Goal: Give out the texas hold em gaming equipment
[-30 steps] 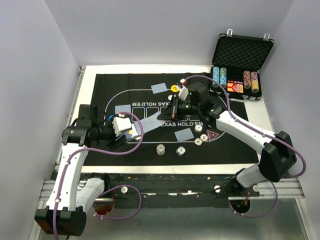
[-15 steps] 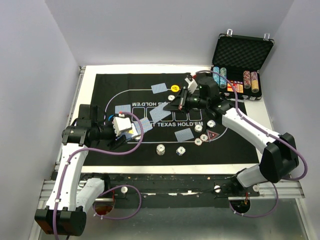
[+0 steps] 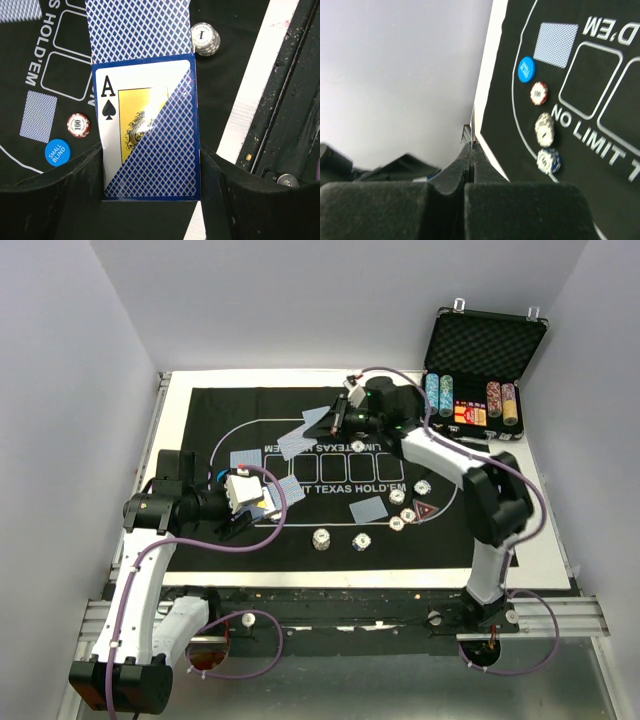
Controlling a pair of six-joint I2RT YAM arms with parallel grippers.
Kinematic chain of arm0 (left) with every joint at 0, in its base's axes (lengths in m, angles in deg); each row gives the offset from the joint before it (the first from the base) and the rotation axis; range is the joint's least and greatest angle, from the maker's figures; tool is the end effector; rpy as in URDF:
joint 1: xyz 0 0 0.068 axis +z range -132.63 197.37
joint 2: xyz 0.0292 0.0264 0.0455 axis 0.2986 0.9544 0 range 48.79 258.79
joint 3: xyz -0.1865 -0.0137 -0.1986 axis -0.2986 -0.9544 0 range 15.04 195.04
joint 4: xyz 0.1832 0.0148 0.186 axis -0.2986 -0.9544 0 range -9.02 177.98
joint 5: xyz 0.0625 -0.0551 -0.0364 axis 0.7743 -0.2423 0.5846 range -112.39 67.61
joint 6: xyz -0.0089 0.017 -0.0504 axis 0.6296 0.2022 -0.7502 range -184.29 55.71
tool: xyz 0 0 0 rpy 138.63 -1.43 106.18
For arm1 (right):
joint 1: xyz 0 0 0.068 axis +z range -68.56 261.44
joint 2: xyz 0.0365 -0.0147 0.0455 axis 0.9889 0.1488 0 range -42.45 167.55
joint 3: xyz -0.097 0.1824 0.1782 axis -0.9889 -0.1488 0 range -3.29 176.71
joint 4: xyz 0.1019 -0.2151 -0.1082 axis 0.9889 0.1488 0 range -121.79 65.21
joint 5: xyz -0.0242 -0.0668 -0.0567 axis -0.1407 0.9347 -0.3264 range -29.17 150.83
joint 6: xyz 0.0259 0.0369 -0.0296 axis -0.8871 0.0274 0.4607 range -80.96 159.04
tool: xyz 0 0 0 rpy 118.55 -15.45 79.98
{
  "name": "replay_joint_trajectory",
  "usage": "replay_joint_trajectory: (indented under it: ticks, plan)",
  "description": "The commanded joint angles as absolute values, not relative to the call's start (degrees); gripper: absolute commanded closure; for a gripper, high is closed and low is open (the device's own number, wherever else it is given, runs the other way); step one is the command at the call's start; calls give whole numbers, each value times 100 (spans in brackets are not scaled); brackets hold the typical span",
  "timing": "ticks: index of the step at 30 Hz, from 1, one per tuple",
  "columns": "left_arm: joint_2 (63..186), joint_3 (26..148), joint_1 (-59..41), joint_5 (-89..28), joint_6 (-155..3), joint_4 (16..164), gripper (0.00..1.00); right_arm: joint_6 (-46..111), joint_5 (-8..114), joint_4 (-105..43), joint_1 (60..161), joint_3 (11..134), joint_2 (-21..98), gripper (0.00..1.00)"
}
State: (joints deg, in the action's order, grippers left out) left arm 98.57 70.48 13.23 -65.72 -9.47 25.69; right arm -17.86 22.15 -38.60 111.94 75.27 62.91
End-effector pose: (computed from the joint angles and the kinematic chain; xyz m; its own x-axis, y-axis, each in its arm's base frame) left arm 0.1403 -0.0346 0.3154 -0.1291 0.6056 -0.7853 0.9280 0.3528 0.1195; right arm 0.3603 0.2381 0.2764 -0.9167 0.2191 -0.3342 -0.2459 0.3498 0.9040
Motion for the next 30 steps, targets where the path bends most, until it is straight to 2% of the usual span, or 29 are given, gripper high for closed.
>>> replay_joint_trajectory:
  ticks: [1,10,22,24,26,30]
  plan:
    - [9757,7076,1315,-6871,-919,2645,53,-2160,1891,-4628,11282,8194,7520,99]
    - [9756,7138,1315,-6897,-954,2628,53,-2301,2215,-4506,11879,10725,10035,99]
    - [9766,7199,1315,-6959,-971,2601,53,-2512,2778,-4252,12205,13187,11873,94]
    - [9774,7199,1315,-6950,-971,2601,53,-2521,2883,-4190,12231,13267,11979,87]
    - [9765,7199,1315,-6941,-980,2610,53,-2486,2980,-4103,12249,13224,11988,85]
    - [9730,7173,1315,-6941,-971,2584,53,-2389,3156,-4014,12257,12995,11875,63]
